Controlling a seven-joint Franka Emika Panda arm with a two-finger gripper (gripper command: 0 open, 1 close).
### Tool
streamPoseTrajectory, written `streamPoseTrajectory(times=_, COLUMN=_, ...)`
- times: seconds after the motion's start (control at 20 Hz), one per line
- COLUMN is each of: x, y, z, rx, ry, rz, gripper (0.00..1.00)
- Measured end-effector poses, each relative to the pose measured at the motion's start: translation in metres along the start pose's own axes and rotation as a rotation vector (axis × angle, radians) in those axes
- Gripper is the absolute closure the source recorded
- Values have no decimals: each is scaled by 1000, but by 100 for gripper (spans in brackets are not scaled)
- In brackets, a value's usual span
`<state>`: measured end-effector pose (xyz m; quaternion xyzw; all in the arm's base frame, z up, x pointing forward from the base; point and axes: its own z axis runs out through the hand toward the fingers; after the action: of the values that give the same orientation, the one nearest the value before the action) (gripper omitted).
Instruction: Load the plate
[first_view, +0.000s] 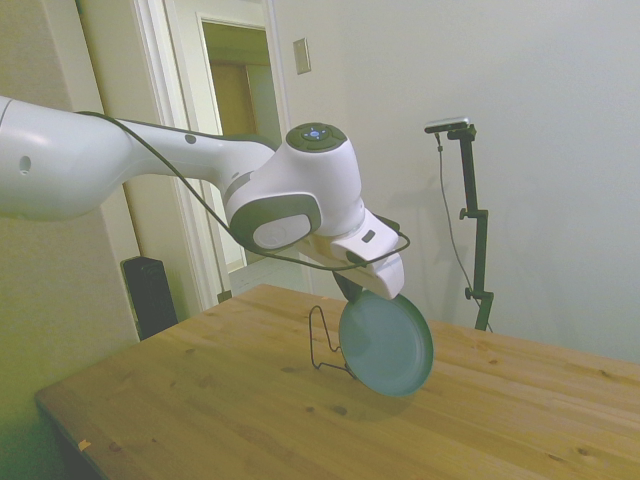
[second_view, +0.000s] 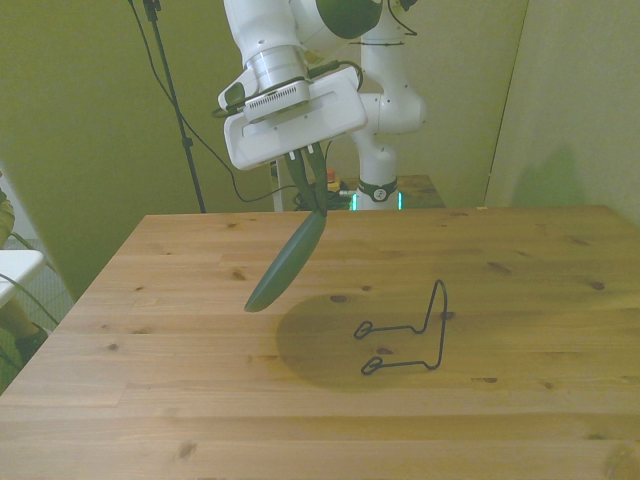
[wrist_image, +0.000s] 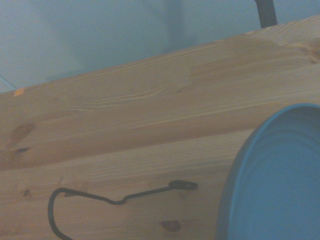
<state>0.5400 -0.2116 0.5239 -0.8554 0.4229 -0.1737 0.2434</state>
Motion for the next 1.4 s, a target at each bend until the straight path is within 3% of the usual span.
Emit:
streamPoseTrajectory(times=0.2, x=-2, y=-10, z=0, rx=64, ry=-13, rz=1, gripper=100)
streamPoseTrajectory(times=0.4, x=-4, y=-12, z=1, rx=70, ry=-27, rz=-4, gripper=100)
streamPoseTrajectory(times=1.1, x=-8, y=-44, z=24, rx=229, ry=-127, rz=-21, gripper=100)
streamPoseTrajectory(times=1.4, x=-18, y=-55, z=30, rx=260, ry=-161, rz=-32, gripper=100)
